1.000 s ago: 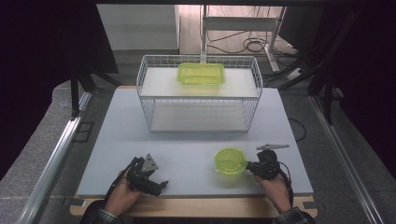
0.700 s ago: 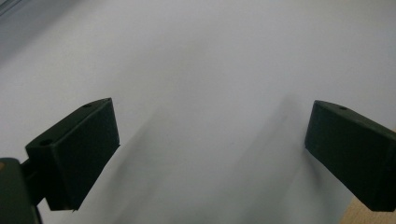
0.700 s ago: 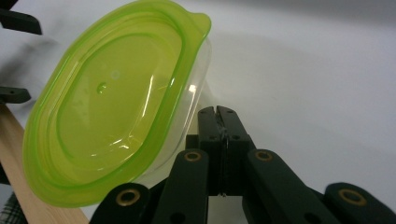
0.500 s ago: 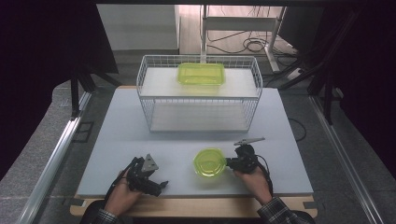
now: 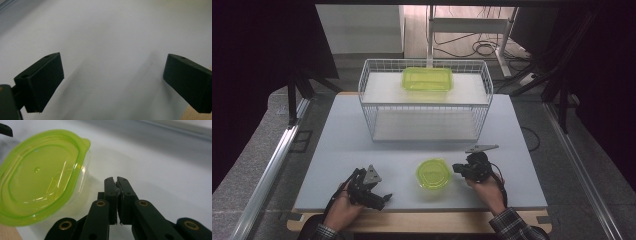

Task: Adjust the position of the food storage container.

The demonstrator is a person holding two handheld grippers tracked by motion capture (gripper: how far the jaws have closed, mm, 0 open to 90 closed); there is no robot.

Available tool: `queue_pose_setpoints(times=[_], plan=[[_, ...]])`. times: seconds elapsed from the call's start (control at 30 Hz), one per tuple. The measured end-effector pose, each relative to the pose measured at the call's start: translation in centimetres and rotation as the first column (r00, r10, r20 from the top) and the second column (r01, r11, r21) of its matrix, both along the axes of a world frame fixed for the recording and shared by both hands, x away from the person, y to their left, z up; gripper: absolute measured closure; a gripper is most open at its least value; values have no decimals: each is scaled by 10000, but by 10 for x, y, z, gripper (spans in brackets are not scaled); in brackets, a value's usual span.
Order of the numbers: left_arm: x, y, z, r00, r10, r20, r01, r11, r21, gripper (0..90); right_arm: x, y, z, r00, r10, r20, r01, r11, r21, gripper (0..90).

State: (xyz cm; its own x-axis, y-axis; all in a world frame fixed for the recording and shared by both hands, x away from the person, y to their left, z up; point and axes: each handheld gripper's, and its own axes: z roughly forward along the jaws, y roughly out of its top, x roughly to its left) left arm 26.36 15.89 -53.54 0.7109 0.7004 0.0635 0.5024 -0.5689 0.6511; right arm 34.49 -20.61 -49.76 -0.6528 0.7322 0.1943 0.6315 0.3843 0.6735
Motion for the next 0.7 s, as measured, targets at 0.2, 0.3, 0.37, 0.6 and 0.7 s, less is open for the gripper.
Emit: queue_pose_setpoints(times=[0.2,0.3,0.37,0.6,0.7], plan=[[0,2,3,9998,166,96,-162,9991,-381,28,-9,-14,12,9966,159,803,-153,9999,-78,621],[0,2,3,9998,161,91,-157,9989,-447,28,-10,-17,12,9957,120,921,-104,9998,-181,514],[0,1,3,9999,125,94,-121,9991,-415,28,-10,-21,12,9957,165,912,-155,9998,-114,407],[0,0,1,10000,33,8,-32,9996,-280,28,-13,-26,7,9938,382,1046,-385,9993,8,167],[0,-1,1,10000,29,16,-28,9996,-270,28,-12,-30,6,9945,359,983,-381,9990,211,89]])
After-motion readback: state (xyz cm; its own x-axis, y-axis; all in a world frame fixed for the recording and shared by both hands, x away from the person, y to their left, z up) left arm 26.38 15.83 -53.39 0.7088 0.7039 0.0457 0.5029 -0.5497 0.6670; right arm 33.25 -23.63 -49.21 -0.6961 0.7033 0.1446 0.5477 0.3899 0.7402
